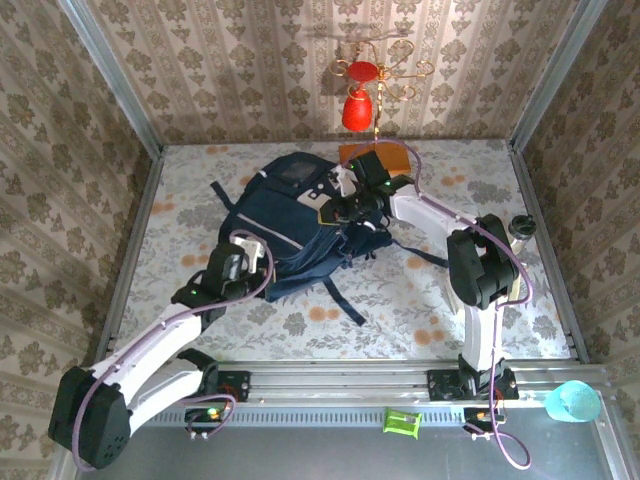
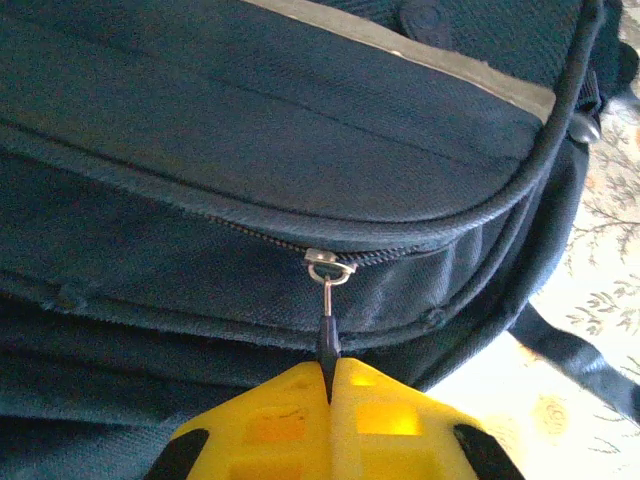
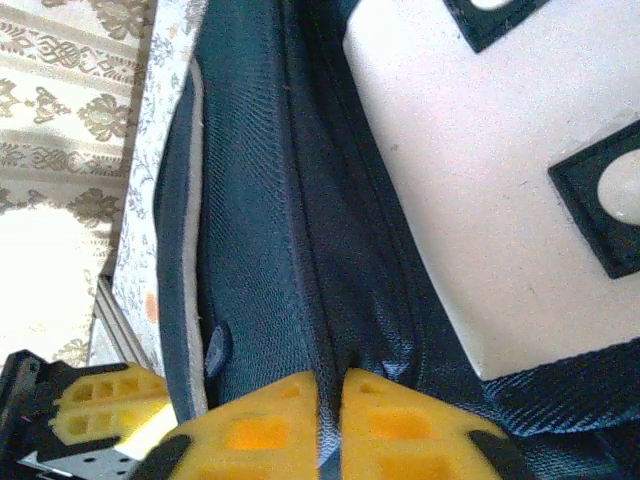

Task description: Pack books, pencil case, and school supplies into a backpack

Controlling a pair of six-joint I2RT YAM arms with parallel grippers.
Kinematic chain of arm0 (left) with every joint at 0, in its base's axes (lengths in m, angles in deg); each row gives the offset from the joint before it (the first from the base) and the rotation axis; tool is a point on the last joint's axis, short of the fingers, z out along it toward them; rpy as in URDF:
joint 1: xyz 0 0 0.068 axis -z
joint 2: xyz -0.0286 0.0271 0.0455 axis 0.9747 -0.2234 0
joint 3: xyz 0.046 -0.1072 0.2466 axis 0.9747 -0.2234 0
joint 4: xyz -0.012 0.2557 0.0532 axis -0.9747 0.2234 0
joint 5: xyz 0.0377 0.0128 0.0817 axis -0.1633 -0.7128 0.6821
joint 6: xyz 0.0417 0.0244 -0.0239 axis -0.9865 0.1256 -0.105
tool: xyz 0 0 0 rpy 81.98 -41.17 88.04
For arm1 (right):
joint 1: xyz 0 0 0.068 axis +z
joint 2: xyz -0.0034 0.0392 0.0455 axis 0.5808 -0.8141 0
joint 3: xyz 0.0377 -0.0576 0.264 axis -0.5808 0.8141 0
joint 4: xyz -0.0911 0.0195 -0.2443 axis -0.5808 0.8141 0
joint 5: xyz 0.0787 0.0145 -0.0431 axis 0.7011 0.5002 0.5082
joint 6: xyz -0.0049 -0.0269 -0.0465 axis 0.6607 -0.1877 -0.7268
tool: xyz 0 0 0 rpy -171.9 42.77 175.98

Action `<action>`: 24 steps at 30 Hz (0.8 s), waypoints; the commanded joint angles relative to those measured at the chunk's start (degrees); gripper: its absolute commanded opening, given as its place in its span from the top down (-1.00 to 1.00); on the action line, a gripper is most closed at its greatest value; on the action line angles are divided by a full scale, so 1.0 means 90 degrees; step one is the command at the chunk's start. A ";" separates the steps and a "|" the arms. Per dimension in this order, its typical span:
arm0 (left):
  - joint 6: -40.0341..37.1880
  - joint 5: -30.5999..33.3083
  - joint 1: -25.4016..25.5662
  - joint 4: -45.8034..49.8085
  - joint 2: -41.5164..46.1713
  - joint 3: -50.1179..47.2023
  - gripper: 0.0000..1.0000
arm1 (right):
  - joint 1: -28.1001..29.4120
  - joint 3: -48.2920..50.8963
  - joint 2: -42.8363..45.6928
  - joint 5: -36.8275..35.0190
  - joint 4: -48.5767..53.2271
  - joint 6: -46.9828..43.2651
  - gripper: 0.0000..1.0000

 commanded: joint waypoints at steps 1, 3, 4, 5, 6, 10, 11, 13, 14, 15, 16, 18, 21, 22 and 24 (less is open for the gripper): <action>0.0256 -0.0268 0.0191 0.0141 0.0025 -0.0094 1.00 | -0.0027 -0.0300 -0.0036 0.0179 -0.0135 -0.0114 0.57; 0.0236 -0.0205 0.0260 0.0151 -0.0022 -0.0056 1.00 | -0.0008 0.0022 0.0285 -0.0118 -0.0047 -0.0221 0.41; 0.0218 -0.0195 0.0289 0.0142 -0.0035 -0.0052 1.00 | -0.0002 0.0329 0.0552 -0.0344 -0.0121 -0.0180 0.31; 0.0219 -0.0195 0.0307 0.0132 -0.0046 -0.0052 1.00 | 0.0002 0.0625 0.0811 -0.0547 -0.0209 -0.0101 0.23; 0.0209 -0.0186 0.0323 0.0093 -0.0050 -0.0060 1.00 | 0.0017 0.0994 0.1082 -0.0730 -0.0389 0.0037 0.09; 0.0112 -0.0147 0.0416 0.0067 -0.0115 -0.0063 1.00 | 0.0394 0.2169 0.1802 -0.1186 -0.1263 0.0814 -0.24; 0.0095 -0.0146 0.0435 0.0073 -0.0125 -0.0061 1.00 | 0.0500 0.2312 0.1841 -0.1244 -0.1420 0.0999 -0.30; 0.0058 -0.0119 0.0474 0.0110 -0.0126 -0.0047 1.00 | 0.0755 0.2522 0.1820 -0.1302 -0.1801 0.1396 -0.38; 0.0040 -0.0100 0.0485 0.0128 -0.0116 -0.0042 1.00 | 0.0841 0.2588 0.1798 -0.1332 -0.2023 0.1550 -0.40; 0.0025 -0.0088 0.0499 0.0158 -0.0109 -0.0042 1.00 | 0.0926 0.2633 0.1741 -0.1357 -0.2217 0.1689 -0.41; 0.0021 -0.0082 0.0512 0.0182 -0.0098 -0.0042 1.00 | 0.1016 0.2627 0.1664 -0.1395 -0.2318 0.1798 -0.41; 0.0010 -0.0058 0.0531 0.0218 -0.0059 -0.0033 1.00 | 0.1147 0.2636 0.1517 -0.1528 -0.2466 0.2010 -0.41; -0.0003 -0.0030 0.0573 0.0238 -0.0015 -0.0042 1.00 | 0.1283 0.2743 0.1344 -0.1690 -0.2764 0.2365 -0.35; -0.0005 -0.0021 0.0583 0.0239 -0.0008 -0.0054 1.00 | 0.1325 0.2773 0.1307 -0.1745 -0.2868 0.2450 -0.32; -0.0036 0.0025 0.0602 0.0241 -0.0035 -0.0052 1.00 | 0.1395 0.2803 0.1251 -0.1889 -0.2959 0.2560 -0.25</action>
